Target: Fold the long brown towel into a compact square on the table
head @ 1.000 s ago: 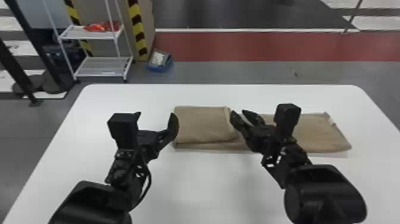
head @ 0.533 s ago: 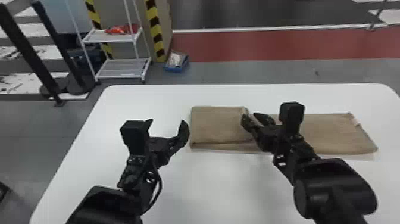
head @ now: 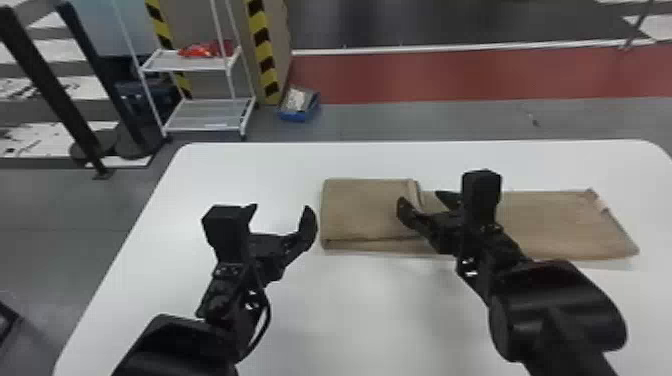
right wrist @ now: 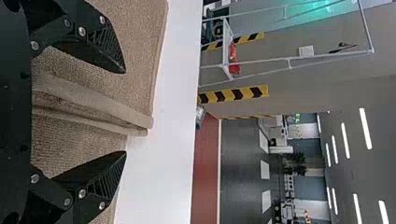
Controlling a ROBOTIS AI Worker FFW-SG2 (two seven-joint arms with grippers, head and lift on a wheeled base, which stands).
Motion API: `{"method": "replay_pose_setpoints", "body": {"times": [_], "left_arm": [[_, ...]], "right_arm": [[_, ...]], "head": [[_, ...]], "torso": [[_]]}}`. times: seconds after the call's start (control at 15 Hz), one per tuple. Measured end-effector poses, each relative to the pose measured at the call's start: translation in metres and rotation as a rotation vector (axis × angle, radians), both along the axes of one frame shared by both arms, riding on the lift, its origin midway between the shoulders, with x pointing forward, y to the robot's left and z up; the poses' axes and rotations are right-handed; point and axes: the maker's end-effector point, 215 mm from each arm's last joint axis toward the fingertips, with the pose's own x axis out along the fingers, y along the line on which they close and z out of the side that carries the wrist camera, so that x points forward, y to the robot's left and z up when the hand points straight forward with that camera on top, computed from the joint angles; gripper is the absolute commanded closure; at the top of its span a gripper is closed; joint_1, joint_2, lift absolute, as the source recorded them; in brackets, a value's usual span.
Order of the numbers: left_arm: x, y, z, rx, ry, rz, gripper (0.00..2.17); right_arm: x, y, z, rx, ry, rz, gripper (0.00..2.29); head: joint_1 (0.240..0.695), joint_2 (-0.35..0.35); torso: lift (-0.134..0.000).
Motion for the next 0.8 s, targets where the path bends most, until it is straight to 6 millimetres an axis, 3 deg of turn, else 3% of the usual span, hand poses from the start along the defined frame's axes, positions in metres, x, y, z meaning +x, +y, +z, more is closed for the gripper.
{"method": "replay_pose_setpoints", "body": {"times": [0.27,0.4,0.73,0.8], "left_arm": [[-0.002,0.002,-0.003,-0.001,0.005,0.001,0.03],[-0.002,0.000,-0.002,-0.003,0.005,-0.007,0.03],[-0.003,-0.011,-0.003,-0.004,0.014,-0.035,0.03],[-0.003,-0.011,-0.003,-0.004,0.014,-0.035,0.03]], "right_arm": [[0.000,-0.001,-0.011,-0.032,0.027,0.000,0.41],[-0.001,-0.002,-0.016,-0.043,0.044,-0.005,0.59],[-0.001,-0.004,-0.025,-0.066,0.090,-0.003,0.59],[-0.001,-0.004,-0.026,-0.067,0.094,-0.003,0.73]], "head": [[0.695,0.106],[0.695,0.102],[0.695,0.089],[0.695,0.089]], "torso": [[-0.123],[-0.123],[-0.123],[-0.123]]}}
